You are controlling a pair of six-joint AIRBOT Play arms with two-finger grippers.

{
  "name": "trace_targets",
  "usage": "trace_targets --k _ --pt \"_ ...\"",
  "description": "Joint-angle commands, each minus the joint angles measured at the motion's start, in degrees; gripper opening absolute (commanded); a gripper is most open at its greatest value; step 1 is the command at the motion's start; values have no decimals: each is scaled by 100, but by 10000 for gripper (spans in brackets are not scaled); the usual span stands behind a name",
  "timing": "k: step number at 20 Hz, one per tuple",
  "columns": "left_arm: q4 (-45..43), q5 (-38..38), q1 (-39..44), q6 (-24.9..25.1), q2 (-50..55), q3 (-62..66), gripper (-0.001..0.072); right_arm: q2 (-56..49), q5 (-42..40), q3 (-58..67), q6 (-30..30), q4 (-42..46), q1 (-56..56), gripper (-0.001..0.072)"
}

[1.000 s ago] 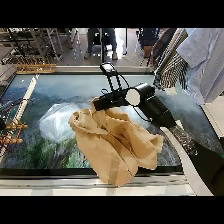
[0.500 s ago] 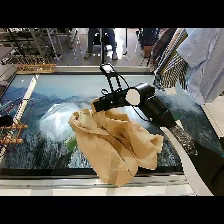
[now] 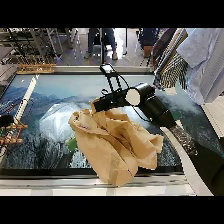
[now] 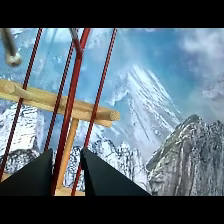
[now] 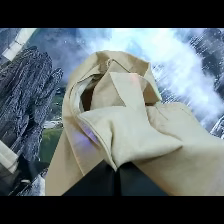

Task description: Fold the clothes and pants, and hang the long-sleeved shirts on hangers.

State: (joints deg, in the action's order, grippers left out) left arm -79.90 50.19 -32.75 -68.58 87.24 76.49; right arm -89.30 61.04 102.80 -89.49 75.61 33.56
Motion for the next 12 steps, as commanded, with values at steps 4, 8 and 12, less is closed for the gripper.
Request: trace_targets --k 4,8,12 --pt "-63 186 2 7 17 -2 105 -2 2 0 2 7 4 31" --pt "-153 280 2 50 15 0 17 -2 4 0 2 4 4 31" --pt "-188 295 4 190 -120 7 17 -2 2 0 2 4 4 31"
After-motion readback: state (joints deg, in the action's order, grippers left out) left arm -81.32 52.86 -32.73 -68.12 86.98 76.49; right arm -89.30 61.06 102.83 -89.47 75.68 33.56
